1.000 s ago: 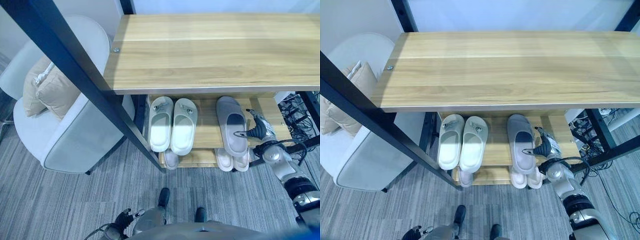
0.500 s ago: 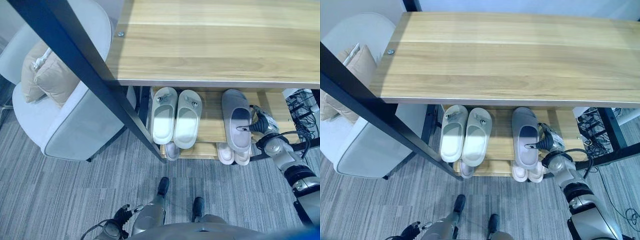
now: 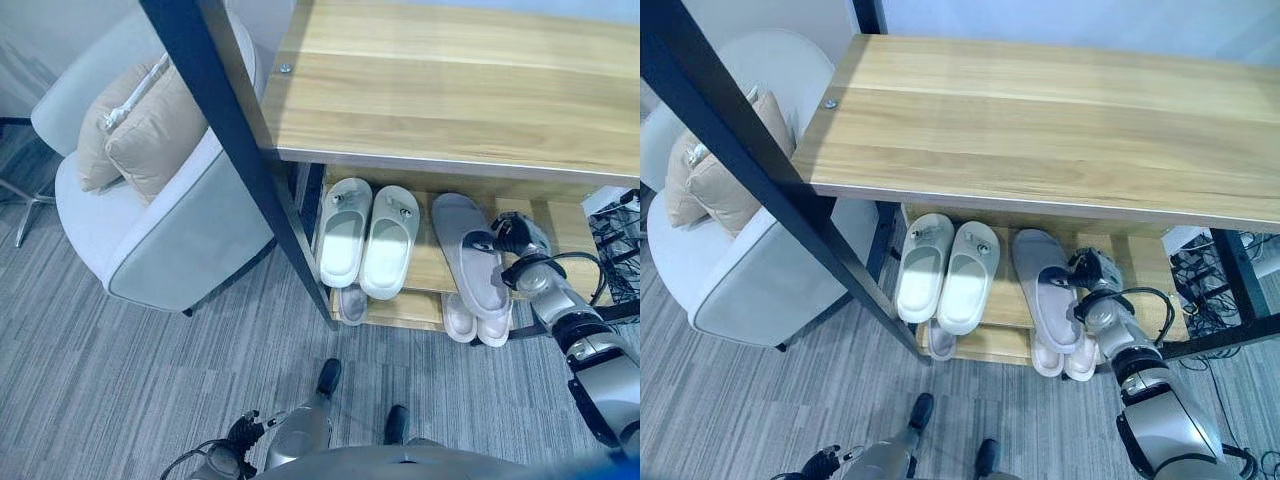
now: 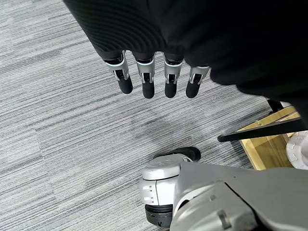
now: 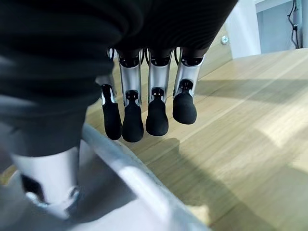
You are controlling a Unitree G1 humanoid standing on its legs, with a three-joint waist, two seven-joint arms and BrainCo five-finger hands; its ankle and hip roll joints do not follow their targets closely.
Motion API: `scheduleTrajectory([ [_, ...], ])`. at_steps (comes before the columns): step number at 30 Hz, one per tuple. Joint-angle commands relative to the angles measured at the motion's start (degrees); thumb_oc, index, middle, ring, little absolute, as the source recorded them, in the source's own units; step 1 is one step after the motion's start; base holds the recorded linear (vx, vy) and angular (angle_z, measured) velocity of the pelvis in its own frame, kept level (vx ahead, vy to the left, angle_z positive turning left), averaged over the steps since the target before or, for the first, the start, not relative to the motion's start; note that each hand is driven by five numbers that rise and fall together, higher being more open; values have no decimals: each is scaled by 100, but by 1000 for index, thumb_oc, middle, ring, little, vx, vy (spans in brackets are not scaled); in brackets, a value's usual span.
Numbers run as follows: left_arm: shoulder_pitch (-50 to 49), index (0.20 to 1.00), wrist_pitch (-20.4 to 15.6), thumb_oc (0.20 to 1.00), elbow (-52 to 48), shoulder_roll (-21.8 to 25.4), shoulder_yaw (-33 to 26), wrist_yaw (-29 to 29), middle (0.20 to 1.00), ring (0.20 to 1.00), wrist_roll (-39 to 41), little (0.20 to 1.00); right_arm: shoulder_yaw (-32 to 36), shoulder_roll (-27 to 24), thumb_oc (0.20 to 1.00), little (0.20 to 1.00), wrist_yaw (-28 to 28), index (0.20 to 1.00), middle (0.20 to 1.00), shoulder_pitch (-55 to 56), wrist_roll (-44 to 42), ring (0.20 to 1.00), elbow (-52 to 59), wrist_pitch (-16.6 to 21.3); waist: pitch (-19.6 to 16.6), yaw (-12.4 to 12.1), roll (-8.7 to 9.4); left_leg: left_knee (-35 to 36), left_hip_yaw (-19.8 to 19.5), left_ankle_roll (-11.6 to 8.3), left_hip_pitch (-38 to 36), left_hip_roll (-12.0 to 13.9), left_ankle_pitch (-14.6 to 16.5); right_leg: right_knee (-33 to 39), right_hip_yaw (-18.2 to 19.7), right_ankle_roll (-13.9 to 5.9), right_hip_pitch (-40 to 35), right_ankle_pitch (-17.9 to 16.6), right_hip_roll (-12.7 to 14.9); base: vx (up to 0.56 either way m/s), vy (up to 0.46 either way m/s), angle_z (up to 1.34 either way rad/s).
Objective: Arrange the slippers neatly on the shoe rack.
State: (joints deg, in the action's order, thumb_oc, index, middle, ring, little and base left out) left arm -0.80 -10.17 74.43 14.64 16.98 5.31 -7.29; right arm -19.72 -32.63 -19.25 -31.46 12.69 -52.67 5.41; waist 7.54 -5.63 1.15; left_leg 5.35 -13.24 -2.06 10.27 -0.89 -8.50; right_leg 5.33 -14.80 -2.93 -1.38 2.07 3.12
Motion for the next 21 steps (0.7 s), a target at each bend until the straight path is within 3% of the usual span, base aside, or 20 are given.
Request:
scheduleTrajectory([
  [1,90,1000,68,1000,498,-37,229,49,1000,1000,4,1000,162,-177,200,200,-267,200,200,206,139,200,439,58,-71,-7,173,-35,545,13,-305,116,760,-33,84,-213,61,59,253,0,0,0],
  [9,-36,1000,57,1000,487,-123,42,-29,1000,1000,-225,1000,948,-362,200,200,-415,200,200,1578,910,200,1819,110,-348,165,156,-35,682,39,-676,191,901,-33,237,-185,-229,151,220,-10,-24,-14],
  [14,-109,1000,61,1000,558,-156,33,-81,1000,1000,-283,1000,938,-224,200,200,-321,200,200,1629,728,200,1609,169,-412,207,99,-35,780,22,-724,250,858,-33,342,-158,-213,138,189,-57,-33,-22],
  [15,-128,1000,70,1000,577,-145,45,-90,1000,1000,-281,1000,895,-168,495,495,-249,495,495,1584,572,495,1512,179,-412,202,86,-35,782,20,-729,254,852,-33,360,-152,-208,138,186,-12,-14,-17],
  [16,-131,1000,75,1000,587,-139,54,-90,1000,1000,-285,1000,886,-138,1000,1000,-228,1000,1000,1570,477,1000,1450,201,-408,202,81,-35,778,19,-729,260,846,-33,360,-148,-205,138,185,4,-11,-10],
  [21,-221,1000,87,1000,627,-86,89,-93,1000,1000,-309,1000,742,-178,1000,1000,-243,1000,1000,1155,221,1000,1253,216,-351,157,95,-35,756,10,-685,243,822,-33,336,-154,-165,117,182,32,-3,1],
])
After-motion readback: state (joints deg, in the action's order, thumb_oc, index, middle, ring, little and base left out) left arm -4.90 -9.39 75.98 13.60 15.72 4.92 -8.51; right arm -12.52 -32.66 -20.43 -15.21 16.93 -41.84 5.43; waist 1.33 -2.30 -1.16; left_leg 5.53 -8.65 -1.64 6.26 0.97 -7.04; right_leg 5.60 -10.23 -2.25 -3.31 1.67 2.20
